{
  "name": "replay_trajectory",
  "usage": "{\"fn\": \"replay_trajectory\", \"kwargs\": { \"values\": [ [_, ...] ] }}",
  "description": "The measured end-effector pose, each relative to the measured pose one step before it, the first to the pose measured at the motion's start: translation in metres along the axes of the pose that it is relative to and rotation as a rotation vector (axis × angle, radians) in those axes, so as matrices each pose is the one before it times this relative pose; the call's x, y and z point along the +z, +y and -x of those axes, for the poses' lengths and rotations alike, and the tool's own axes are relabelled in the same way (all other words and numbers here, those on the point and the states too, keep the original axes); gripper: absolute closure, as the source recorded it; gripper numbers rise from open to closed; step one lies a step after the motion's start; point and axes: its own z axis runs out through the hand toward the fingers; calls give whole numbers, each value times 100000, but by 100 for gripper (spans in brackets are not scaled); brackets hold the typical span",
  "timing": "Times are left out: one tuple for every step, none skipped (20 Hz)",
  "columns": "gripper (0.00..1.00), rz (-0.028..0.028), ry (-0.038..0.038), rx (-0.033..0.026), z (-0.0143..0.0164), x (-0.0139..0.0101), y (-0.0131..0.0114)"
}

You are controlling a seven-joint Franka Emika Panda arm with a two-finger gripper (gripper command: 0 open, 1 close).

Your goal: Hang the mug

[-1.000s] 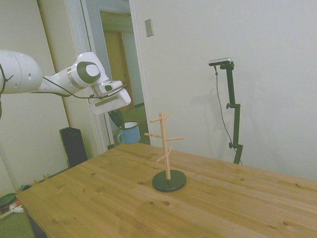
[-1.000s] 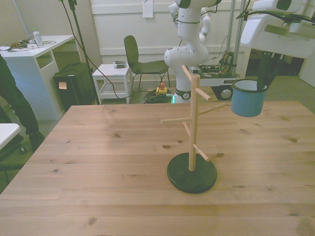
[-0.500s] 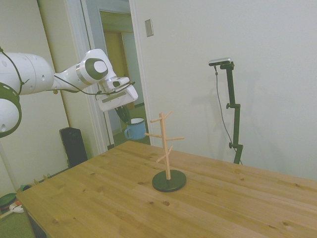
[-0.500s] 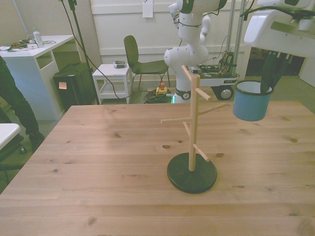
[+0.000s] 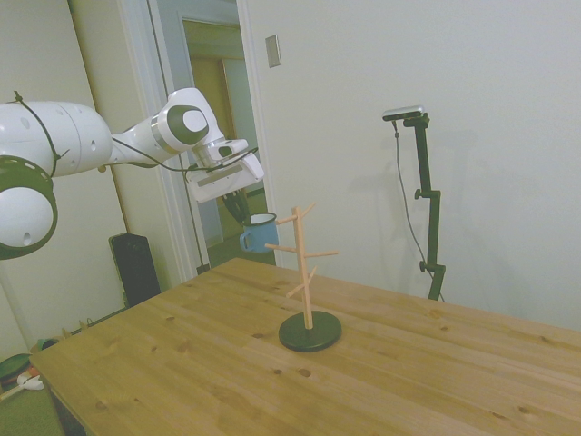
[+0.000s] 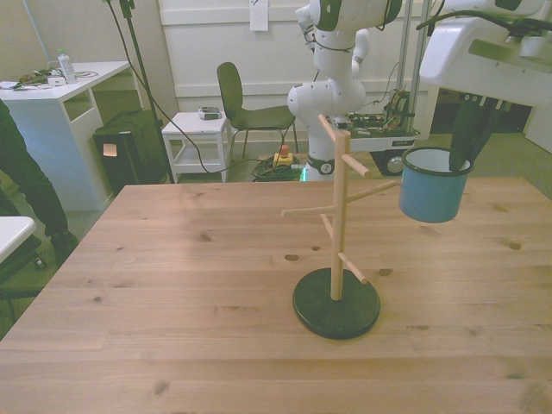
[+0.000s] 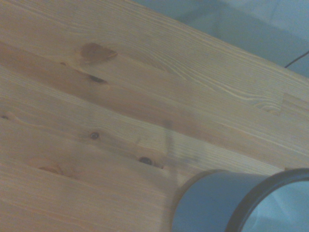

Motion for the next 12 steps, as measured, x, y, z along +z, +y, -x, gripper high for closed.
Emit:
{"fn": "replay_trajectory", "kwargs": {
  "values": [
    [100,265,67,172,-251,119,220],
    [100,260,47,66,-240,124,224],
    [100,213,58,18,-249,112,216],
    [100,244,28,-63,-258,139,228],
    [100,222,29,-34,-227,136,179],
    [100,256,-57,-28,-183,151,184],
    [100,249,-84,27,-154,143,172],
    [100,167,-41,180,-144,95,178],
    [100,163,-19,233,-154,75,201],
    [100,141,-28,163,-164,74,217],
    [100,188,-19,251,-190,87,252],
    [100,205,-30,360,-210,95,281]
  ]
}}
